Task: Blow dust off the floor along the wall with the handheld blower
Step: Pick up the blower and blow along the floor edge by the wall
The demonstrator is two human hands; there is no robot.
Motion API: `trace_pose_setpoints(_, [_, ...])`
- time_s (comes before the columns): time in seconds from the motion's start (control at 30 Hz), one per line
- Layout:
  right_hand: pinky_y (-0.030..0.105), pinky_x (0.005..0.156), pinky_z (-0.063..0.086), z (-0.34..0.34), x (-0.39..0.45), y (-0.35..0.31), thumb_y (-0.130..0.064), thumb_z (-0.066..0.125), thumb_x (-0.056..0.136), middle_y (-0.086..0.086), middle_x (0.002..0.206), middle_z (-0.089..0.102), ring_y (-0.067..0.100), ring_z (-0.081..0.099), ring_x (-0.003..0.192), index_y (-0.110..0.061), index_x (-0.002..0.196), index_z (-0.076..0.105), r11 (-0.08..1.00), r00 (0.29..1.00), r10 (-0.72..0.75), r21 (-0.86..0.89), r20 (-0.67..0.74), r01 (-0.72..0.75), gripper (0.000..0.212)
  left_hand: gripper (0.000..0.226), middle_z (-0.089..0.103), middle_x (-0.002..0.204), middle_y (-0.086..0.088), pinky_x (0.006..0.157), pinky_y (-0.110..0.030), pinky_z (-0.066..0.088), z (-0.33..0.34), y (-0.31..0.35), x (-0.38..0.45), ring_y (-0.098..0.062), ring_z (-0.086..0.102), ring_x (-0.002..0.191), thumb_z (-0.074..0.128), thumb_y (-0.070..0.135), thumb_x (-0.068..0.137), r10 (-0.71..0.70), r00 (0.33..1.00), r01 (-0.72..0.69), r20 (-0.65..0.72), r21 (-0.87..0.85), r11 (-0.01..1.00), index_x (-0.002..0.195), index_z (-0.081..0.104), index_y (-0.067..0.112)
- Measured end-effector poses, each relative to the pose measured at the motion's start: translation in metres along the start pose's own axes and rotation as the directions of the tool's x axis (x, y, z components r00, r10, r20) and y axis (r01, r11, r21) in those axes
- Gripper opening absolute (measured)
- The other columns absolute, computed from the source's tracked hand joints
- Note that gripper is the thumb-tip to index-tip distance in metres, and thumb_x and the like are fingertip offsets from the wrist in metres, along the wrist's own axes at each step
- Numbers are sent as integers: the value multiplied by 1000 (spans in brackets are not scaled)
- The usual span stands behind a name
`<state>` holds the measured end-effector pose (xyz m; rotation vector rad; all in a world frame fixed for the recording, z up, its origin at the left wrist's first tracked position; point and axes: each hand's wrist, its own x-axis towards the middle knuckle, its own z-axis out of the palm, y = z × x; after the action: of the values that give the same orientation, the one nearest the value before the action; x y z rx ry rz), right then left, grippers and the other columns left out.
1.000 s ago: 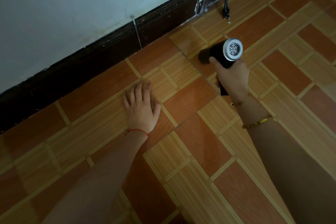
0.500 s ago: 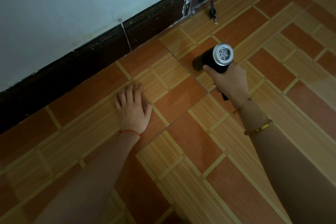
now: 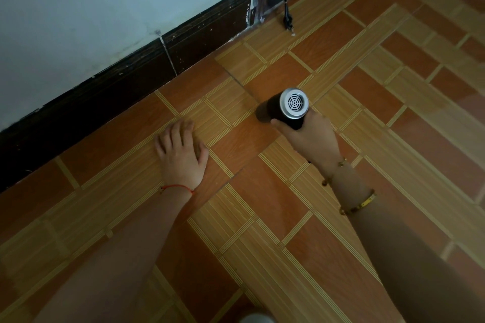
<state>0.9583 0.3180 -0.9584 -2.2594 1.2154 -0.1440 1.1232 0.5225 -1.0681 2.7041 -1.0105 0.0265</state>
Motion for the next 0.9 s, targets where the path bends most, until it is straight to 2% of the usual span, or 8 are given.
trace_pose_setpoints(0.1, [34,64,53,-4,-10,6,-58,65,81,-3,89,63,21,64,81,-14,124,53,994,983,100,-26,-155,-106,63,57,44,146,-18,113,-63,26,-1,2,0,-37,37,136,36,39,94,-2,999,2,36,18,1000,144,42,11])
trace_pose_setpoints(0.2, [39,67,57,-9,-19,17,-60,65,80,1,94,69,24,67,85,-13,129,51,987,964,151,-17,-217,-159,69,57,43,146,-19,112,-64,27,-3,3,0,-38,37,137,34,38,95,0,998,-2,67,32,999,144,40,10])
trace_pose_setpoints(0.27, [40,67,58,-10,-28,20,-61,64,80,1,92,68,23,67,83,-14,128,51,987,972,150,-25,-180,-157,69,57,42,146,-19,111,-65,28,-2,3,0,-39,36,137,33,38,96,-3,997,1,76,32,999,144,39,9])
trace_pose_setpoints(0.43, [39,65,58,2,-64,11,-68,59,78,-5,86,64,20,67,78,-19,127,49,999,999,31,-45,21,-30,70,59,41,147,-21,112,-67,26,-3,3,-1,-40,35,138,30,39,95,7,996,-10,89,31,999,145,38,8])
trace_pose_setpoints(0.57, [32,63,51,8,-82,4,-60,62,82,-10,85,58,19,64,82,-23,131,49,1000,999,-10,-16,36,11,63,60,40,146,-22,112,-67,24,-4,2,-1,-42,35,137,29,40,94,9,995,-11,97,15,1000,144,39,7])
trace_pose_setpoints(0.63, [33,64,53,4,-83,8,-62,62,81,-6,86,63,22,66,82,-19,130,50,999,999,51,-3,-11,-51,66,60,41,146,-22,112,-67,25,-5,2,-1,-43,35,137,29,40,94,13,996,-14,93,11,1000,144,39,7])
trace_pose_setpoints(0.77, [43,69,58,-7,-71,31,-60,63,82,2,89,68,26,68,81,-14,134,46,980,961,195,9,-194,-197,71,60,40,147,-23,112,-68,22,-5,4,-2,-43,34,138,28,38,93,11,996,-10,89,-9,1000,144,39,7])
trace_pose_setpoints(0.9, [45,72,58,-14,-50,45,-61,65,78,4,93,70,27,68,86,-12,126,52,963,935,270,60,-229,-263,70,60,40,147,-22,113,-67,22,-4,3,-2,-42,33,138,29,37,93,2,997,-2,81,-10,1000,145,38,8])
